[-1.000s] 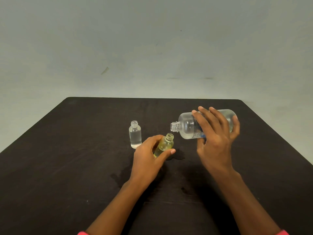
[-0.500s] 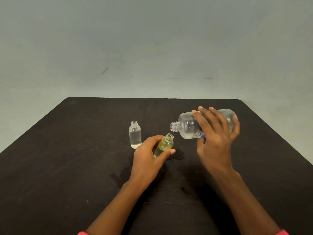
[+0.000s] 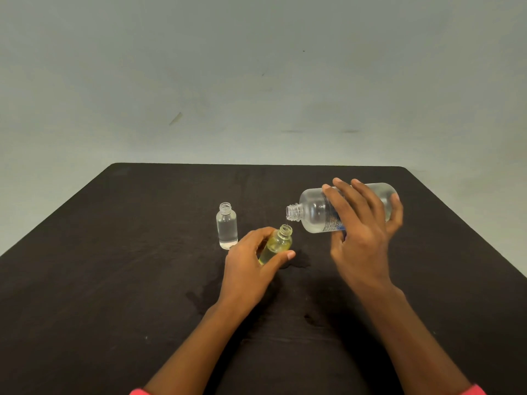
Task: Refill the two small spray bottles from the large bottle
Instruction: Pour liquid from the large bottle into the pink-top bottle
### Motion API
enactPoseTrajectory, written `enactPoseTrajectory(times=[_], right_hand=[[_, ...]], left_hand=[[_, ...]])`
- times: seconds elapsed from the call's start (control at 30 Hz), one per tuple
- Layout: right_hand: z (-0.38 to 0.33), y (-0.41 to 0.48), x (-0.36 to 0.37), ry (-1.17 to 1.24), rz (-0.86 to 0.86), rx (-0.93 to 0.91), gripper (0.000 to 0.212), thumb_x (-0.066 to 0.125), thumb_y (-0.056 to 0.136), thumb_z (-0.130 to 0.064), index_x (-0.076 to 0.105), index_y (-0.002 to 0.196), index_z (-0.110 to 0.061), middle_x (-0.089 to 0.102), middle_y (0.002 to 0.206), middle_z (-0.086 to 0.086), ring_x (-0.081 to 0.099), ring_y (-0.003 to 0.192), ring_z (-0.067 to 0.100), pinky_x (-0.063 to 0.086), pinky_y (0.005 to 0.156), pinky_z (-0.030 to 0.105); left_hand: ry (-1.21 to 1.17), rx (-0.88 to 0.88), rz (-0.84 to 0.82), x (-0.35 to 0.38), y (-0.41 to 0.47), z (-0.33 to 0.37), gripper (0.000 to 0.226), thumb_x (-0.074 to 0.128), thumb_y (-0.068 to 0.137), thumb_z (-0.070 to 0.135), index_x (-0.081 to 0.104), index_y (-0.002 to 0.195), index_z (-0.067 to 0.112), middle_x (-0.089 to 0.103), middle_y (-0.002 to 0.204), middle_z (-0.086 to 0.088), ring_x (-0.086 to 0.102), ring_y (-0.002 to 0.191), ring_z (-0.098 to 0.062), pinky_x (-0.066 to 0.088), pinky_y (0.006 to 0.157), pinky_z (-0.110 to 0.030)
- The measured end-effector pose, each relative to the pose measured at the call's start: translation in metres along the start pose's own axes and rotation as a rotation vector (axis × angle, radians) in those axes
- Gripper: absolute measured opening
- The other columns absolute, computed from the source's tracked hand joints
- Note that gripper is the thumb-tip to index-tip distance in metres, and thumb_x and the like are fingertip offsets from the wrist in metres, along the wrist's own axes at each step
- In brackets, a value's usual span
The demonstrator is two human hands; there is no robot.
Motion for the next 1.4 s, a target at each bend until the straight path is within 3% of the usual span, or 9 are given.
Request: enactPoseTrajectory(times=[1.4], right_hand=[[0.0007, 0.0009, -0.0003, 0.004, -0.009, -0.005, 0.082, 0.071, 0.061, 0.013, 0.048, 0.130, -0.025, 0.056, 0.134, -0.002, 0.044, 0.130, 0.020, 0.011, 0.112, 0.056]], left_hand=[[0.007, -0.012, -0.013, 0.0008, 0.0008, -0.0036, 0.031, 0.079, 0.073, 0.030, 0.062, 0.097, 0.039, 0.068, 0.094, 0.015, 0.062, 0.090, 0.002, 0.050, 0.082, -0.018]])
Point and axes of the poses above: each hand's wrist, its own y-axis towards the middle knuckle, its own x-axis out of the palm, z = x × y, the point moved 6 cm from there along y, towards the middle knuckle
